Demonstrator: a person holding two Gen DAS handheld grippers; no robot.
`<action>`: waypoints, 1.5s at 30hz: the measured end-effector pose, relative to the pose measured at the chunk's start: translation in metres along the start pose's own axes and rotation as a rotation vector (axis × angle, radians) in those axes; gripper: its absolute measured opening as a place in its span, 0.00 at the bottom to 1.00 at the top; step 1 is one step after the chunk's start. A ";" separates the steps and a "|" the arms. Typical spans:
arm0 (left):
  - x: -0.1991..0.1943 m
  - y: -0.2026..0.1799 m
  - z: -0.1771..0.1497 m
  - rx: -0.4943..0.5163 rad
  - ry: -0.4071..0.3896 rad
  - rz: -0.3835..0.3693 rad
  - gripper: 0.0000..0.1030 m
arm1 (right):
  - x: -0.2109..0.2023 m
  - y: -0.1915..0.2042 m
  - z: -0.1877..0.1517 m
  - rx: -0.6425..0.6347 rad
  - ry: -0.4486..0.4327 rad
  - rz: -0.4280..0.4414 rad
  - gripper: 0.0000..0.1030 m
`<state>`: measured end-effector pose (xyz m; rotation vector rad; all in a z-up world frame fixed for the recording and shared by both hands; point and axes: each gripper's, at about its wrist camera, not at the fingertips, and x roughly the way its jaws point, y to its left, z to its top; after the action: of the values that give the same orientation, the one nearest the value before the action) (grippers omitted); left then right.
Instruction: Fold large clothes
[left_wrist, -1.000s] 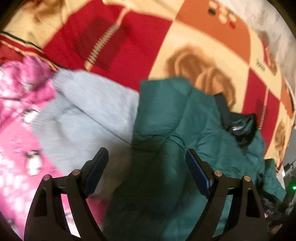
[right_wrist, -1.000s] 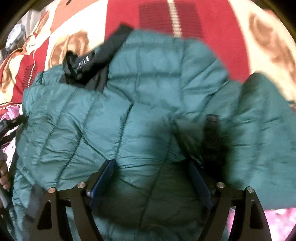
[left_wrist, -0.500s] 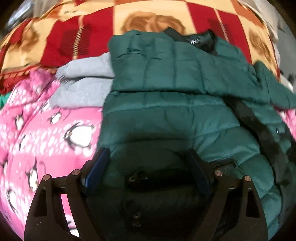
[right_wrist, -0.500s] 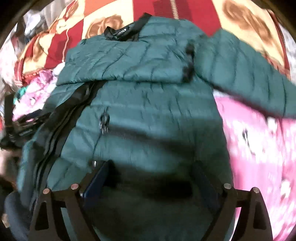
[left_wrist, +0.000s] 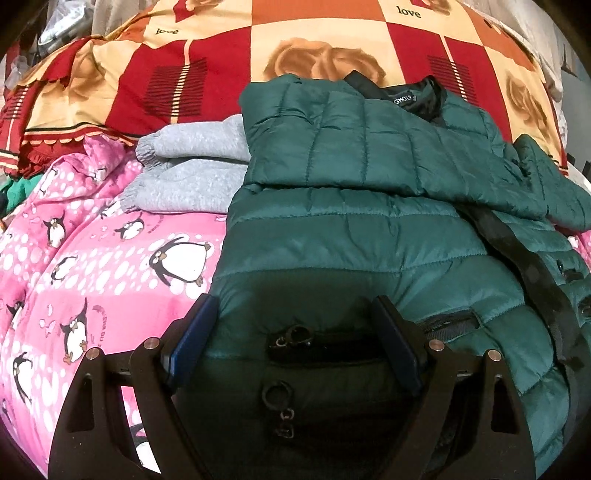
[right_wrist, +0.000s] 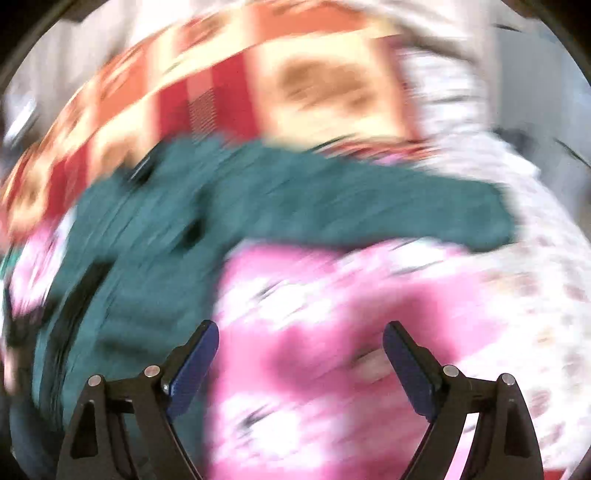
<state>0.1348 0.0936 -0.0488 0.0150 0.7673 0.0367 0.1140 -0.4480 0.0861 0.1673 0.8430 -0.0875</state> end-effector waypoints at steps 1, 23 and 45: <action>0.000 0.001 0.000 -0.004 -0.001 -0.002 0.84 | 0.003 -0.025 0.013 0.072 -0.023 -0.022 0.86; 0.006 0.013 0.001 -0.072 -0.026 -0.008 0.84 | 0.099 -0.161 0.045 0.745 -0.068 0.037 0.47; 0.003 0.017 -0.001 -0.098 -0.058 -0.019 0.84 | 0.087 0.198 0.104 0.014 -0.149 0.171 0.14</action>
<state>0.1359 0.1107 -0.0509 -0.0844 0.7068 0.0552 0.2765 -0.2736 0.1112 0.2425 0.6768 0.0544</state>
